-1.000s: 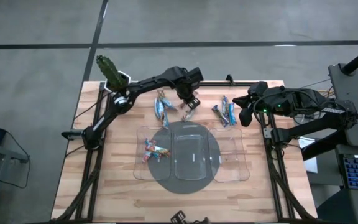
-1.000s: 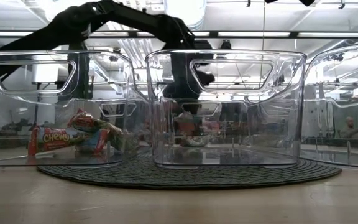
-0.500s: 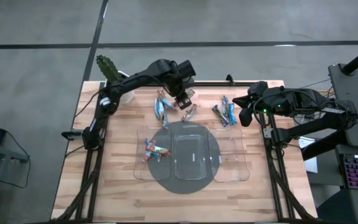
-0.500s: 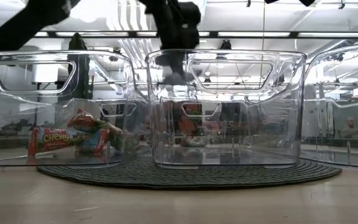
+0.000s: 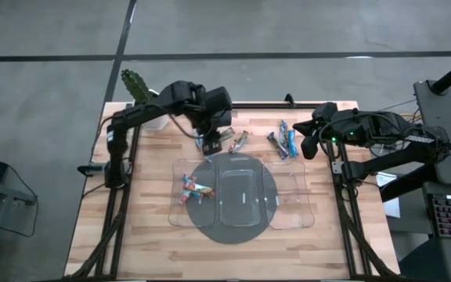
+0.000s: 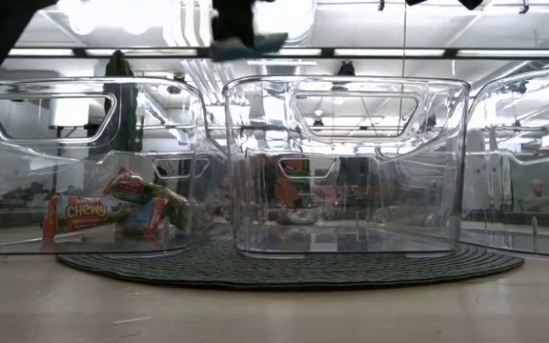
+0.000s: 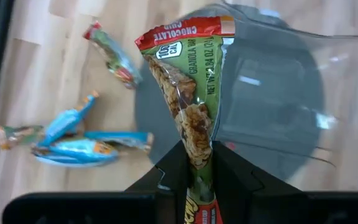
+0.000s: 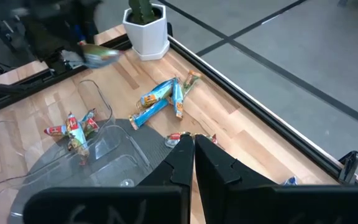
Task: Pick and place Granola Bars by type
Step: Put the red granola bar into the left transparent bin
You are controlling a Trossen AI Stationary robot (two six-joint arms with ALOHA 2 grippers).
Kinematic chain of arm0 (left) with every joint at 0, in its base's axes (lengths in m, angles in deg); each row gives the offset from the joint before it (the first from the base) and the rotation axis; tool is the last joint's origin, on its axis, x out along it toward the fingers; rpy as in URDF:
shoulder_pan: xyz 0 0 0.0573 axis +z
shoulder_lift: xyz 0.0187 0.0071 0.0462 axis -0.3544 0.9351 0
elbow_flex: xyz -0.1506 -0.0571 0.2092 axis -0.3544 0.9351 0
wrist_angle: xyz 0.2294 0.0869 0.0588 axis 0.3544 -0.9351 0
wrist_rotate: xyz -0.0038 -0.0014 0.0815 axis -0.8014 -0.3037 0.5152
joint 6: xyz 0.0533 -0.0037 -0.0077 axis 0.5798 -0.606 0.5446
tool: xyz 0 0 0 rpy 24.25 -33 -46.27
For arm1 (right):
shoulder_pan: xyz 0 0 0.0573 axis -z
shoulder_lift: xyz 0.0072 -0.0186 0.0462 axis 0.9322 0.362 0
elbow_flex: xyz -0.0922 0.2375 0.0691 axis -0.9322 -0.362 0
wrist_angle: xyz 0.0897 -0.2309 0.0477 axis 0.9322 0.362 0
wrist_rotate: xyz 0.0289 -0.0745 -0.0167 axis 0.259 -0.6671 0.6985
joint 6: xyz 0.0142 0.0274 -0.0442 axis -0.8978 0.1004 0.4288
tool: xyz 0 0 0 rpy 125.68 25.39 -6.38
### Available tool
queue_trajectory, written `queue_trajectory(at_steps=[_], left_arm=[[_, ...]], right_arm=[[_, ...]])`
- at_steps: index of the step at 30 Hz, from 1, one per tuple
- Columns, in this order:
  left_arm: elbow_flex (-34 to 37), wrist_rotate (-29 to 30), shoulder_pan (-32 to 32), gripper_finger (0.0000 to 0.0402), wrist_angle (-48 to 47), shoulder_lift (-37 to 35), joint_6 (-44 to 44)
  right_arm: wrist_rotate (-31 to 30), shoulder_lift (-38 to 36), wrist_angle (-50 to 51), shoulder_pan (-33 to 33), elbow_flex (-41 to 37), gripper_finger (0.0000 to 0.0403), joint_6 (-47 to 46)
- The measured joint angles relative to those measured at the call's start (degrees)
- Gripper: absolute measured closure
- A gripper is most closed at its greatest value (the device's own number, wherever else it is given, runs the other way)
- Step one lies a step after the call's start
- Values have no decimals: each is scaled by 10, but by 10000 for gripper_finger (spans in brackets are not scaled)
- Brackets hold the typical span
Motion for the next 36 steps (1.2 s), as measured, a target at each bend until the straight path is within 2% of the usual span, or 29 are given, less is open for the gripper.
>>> queue_trajectory(at_steps=[6, 12, 24, 29, 36], left_arm=[[35, -56, -53, 354, 1, -43, -15], [92, -62, -96, 354, 1, -69, -3], [320, -62, -124, 354, 21, -120, 78], [406, -62, -125, 354, 74, -128, 118], [484, -62, -124, 354, 167, -129, 160]], right_arm=[[0, 0, -2, 0, 0, 394, -2], [0, 0, -4, 0, 0, 394, -3], [0, 0, -6, 0, 0, 394, -6], [0, 0, -6, 0, 0, 394, -17], [0, 0, -6, 0, 0, 394, -22]])
